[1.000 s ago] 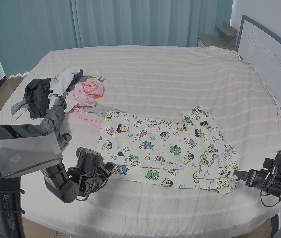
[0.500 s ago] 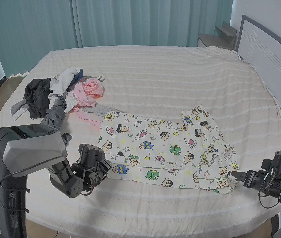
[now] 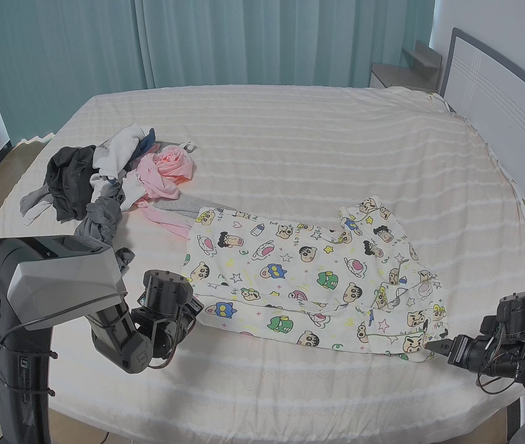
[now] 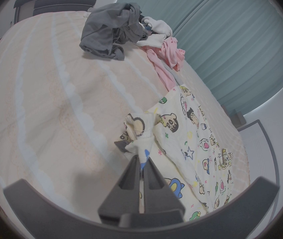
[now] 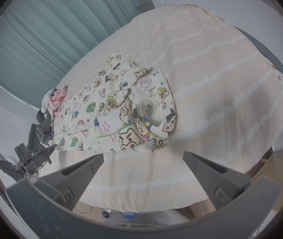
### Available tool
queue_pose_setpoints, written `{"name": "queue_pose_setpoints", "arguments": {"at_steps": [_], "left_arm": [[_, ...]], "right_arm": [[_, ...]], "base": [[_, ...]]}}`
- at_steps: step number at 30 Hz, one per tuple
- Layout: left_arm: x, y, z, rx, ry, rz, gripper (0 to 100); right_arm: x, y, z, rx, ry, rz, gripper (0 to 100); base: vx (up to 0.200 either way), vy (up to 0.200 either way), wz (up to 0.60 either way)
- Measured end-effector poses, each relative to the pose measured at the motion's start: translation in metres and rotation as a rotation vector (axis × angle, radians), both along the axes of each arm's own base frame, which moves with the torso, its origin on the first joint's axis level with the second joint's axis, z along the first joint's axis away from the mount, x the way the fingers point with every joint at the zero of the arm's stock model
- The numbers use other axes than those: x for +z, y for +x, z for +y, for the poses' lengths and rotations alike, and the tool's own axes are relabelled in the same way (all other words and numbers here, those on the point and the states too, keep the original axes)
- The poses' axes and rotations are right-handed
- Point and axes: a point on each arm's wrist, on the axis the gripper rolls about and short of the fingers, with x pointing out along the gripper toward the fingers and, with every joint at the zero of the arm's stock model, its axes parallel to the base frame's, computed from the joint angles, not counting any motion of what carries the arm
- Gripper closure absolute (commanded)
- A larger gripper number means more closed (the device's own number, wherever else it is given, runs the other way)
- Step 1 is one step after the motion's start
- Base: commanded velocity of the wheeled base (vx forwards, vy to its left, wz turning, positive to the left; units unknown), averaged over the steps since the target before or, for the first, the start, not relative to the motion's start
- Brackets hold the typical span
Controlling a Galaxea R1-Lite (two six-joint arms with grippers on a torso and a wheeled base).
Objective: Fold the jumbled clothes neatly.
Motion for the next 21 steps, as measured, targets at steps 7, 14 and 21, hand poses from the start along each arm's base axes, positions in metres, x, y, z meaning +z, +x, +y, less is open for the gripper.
{"name": "queue_pose_setpoints", "arguments": {"at_steps": [7,14,21], "left_arm": [[0.000,-0.009,0.004,-0.021,0.016,-0.057,100],[-0.003,-0.017,0.004,-0.032,0.025,-0.049,100],[-0.003,-0.018,0.004,-0.038,0.024,-0.047,100]], "right_arm": [[-0.011,0.008,-0.002,0.008,-0.054,0.032,0],[-0.021,0.025,-0.006,0.079,-0.062,0.031,0],[-0.025,0.030,-0.008,0.138,-0.002,0.035,0]], "base": [[0.000,0.000,0.00],[0.000,0.000,0.00],[0.000,0.000,0.00]]}}
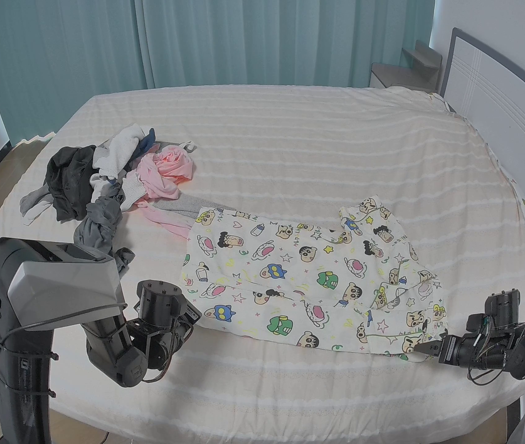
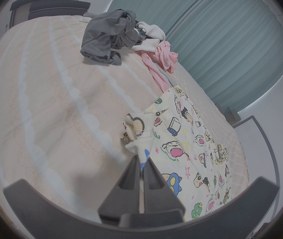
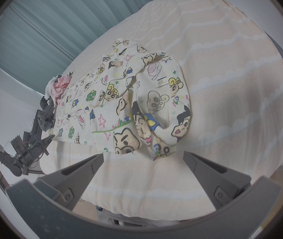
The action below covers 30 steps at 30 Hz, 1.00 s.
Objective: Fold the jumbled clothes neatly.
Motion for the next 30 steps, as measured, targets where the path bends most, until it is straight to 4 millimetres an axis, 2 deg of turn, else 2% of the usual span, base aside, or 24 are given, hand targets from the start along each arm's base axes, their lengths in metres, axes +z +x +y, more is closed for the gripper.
{"name": "queue_pose_setpoints", "arguments": {"at_steps": [30], "left_arm": [[0.000,0.000,0.001,0.000,-0.004,0.002,100]], "right_arm": [[-0.018,0.037,-0.012,0.060,-0.010,-0.049,0]], "base": [[0.000,0.000,0.00]]}}
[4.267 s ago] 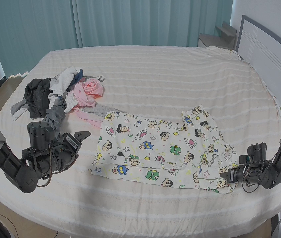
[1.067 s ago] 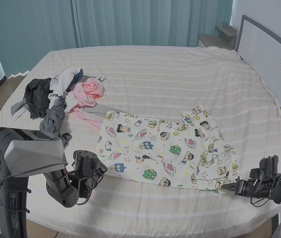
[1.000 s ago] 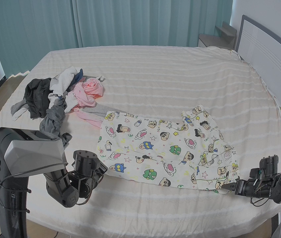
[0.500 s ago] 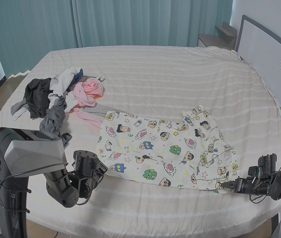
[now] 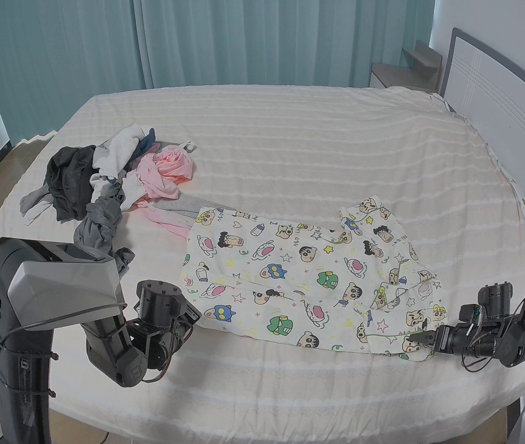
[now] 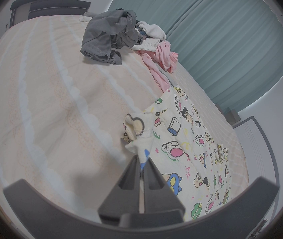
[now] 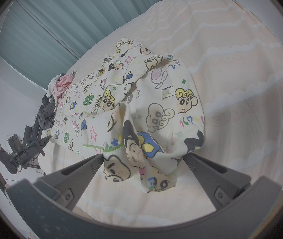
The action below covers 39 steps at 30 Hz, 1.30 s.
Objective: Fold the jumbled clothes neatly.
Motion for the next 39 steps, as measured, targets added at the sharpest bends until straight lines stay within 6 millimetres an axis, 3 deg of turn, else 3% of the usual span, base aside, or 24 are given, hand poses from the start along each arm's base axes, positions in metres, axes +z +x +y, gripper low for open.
{"name": "queue_pose_setpoints", "arguments": {"at_steps": [7,20,39], "left_arm": [[-0.002,0.000,0.000,0.000,0.003,0.006,100],[-0.003,0.000,0.000,0.000,0.003,0.008,100],[-0.003,0.000,0.000,-0.001,0.004,0.008,100]], "right_arm": [[-0.003,0.007,-0.005,-0.019,-0.009,-0.008,0],[-0.001,-0.001,-0.008,-0.036,-0.014,0.010,0],[-0.005,-0.001,0.006,-0.019,-0.017,0.036,0]], "base": [[0.000,0.000,0.00],[0.000,0.000,0.00],[0.000,0.000,0.00]]}}
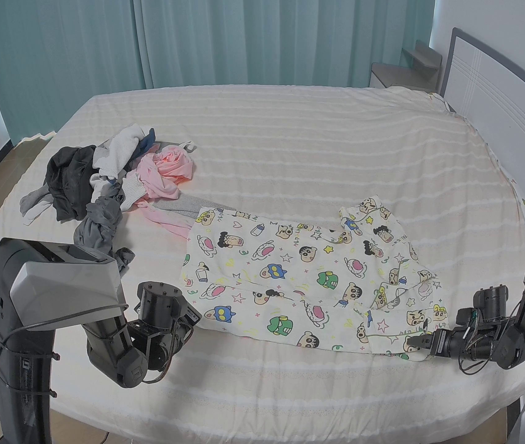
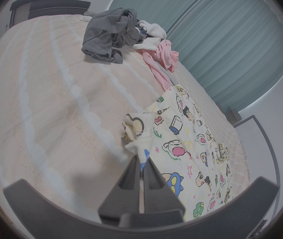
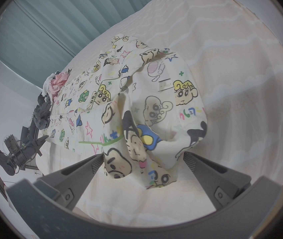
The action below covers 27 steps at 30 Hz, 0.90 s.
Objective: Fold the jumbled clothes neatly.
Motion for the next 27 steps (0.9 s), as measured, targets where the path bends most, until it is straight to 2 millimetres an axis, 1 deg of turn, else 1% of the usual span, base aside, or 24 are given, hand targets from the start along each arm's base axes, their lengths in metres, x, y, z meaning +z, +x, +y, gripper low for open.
{"name": "queue_pose_setpoints", "arguments": {"at_steps": [3,4,9,18,24,27], "left_arm": [[0.000,0.000,0.000,0.000,0.001,0.000,100],[0.000,0.000,0.000,0.000,0.001,0.000,100],[0.000,0.000,0.000,0.000,0.001,0.000,100],[0.000,-0.001,0.000,-0.002,0.003,0.003,100],[-0.002,-0.005,0.000,-0.018,0.017,0.017,100],[-0.003,-0.011,0.000,-0.057,0.015,0.040,100]], "right_arm": [[0.000,0.002,0.001,-0.019,0.020,0.003,0],[0.000,0.004,0.002,-0.024,0.025,0.001,100],[-0.001,0.006,0.003,-0.034,0.015,0.000,100],[-0.004,0.006,0.005,-0.029,0.009,0.009,100],[-0.003,0.004,0.006,-0.029,0.008,0.008,100],[-0.001,0.002,0.006,-0.027,0.008,0.006,100]], "base": [[0.000,0.000,0.00],[0.000,0.000,0.00],[0.000,0.000,0.00],[0.000,0.000,0.00],[0.000,0.000,0.00],[0.000,0.000,0.00]]}}
